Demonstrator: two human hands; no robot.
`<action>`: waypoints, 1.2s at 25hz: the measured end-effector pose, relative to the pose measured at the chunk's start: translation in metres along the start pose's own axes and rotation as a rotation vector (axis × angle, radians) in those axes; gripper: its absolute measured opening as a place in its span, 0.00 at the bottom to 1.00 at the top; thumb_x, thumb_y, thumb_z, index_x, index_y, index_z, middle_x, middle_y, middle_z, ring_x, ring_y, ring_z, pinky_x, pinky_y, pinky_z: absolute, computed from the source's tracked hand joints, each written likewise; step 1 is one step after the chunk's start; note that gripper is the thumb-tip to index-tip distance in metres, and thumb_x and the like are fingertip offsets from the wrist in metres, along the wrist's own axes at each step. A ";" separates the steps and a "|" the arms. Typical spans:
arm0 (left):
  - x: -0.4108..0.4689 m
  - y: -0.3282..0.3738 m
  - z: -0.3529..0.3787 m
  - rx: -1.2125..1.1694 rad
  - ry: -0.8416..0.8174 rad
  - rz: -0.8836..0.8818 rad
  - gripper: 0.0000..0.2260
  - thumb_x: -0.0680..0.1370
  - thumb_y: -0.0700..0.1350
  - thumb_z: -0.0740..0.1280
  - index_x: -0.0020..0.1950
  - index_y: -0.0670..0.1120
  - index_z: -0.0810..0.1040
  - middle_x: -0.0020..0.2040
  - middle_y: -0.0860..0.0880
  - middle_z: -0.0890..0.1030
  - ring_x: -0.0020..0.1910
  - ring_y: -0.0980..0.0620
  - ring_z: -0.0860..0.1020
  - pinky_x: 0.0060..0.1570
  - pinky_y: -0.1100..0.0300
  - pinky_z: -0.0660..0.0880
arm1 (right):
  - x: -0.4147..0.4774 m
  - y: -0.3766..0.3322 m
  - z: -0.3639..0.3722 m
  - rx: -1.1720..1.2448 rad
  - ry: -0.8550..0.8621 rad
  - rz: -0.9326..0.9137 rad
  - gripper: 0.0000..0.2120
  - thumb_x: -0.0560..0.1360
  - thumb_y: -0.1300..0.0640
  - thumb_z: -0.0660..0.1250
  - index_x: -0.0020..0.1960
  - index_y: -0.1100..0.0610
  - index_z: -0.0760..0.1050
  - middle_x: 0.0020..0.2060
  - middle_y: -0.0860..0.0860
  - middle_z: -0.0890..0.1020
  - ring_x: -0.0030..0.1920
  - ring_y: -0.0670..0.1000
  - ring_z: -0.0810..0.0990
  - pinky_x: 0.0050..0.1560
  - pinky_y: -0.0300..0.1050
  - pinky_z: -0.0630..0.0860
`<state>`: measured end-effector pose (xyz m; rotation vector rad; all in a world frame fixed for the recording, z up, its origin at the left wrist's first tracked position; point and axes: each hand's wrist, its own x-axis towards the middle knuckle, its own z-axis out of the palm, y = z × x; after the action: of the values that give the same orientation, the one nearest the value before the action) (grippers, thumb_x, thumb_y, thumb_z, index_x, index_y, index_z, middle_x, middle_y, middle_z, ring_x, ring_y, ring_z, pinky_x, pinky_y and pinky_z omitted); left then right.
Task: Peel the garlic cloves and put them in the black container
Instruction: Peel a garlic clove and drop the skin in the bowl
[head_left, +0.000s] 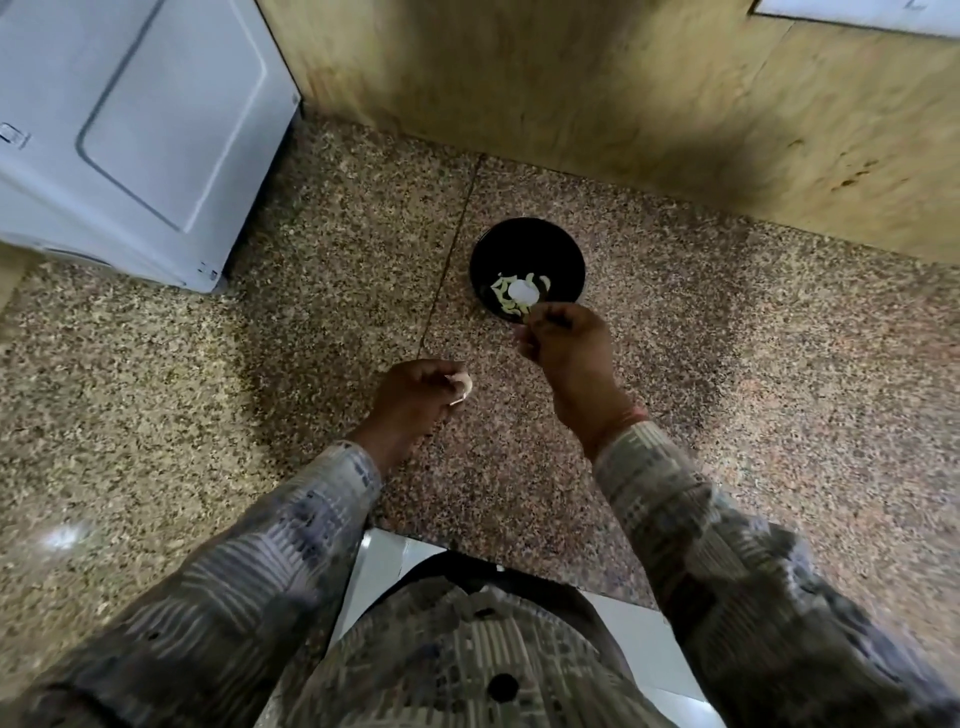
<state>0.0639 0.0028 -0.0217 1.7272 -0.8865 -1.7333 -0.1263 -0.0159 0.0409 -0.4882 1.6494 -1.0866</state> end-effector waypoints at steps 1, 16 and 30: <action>-0.004 0.002 0.001 -0.088 -0.047 -0.015 0.10 0.77 0.32 0.72 0.52 0.46 0.85 0.45 0.47 0.88 0.49 0.44 0.85 0.47 0.55 0.83 | -0.008 0.008 -0.005 -0.085 -0.032 0.000 0.07 0.80 0.68 0.67 0.49 0.60 0.82 0.46 0.61 0.86 0.41 0.53 0.84 0.46 0.50 0.84; -0.035 0.005 0.035 0.151 -0.011 0.111 0.09 0.72 0.36 0.78 0.50 0.45 0.87 0.47 0.42 0.88 0.43 0.48 0.87 0.45 0.53 0.84 | -0.045 0.067 -0.024 -0.334 -0.083 0.011 0.05 0.72 0.65 0.78 0.47 0.58 0.86 0.38 0.54 0.88 0.41 0.57 0.88 0.44 0.50 0.86; -0.012 0.004 0.004 1.197 0.182 0.482 0.15 0.75 0.40 0.74 0.60 0.50 0.85 0.57 0.47 0.85 0.54 0.49 0.83 0.52 0.59 0.77 | -0.038 0.071 -0.035 -0.031 -0.193 0.327 0.07 0.81 0.69 0.64 0.53 0.63 0.80 0.45 0.61 0.86 0.43 0.57 0.85 0.50 0.53 0.83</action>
<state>0.0598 0.0099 -0.0106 1.9695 -2.2842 -0.6592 -0.1302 0.0626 0.0027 -0.3174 1.5138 -0.7495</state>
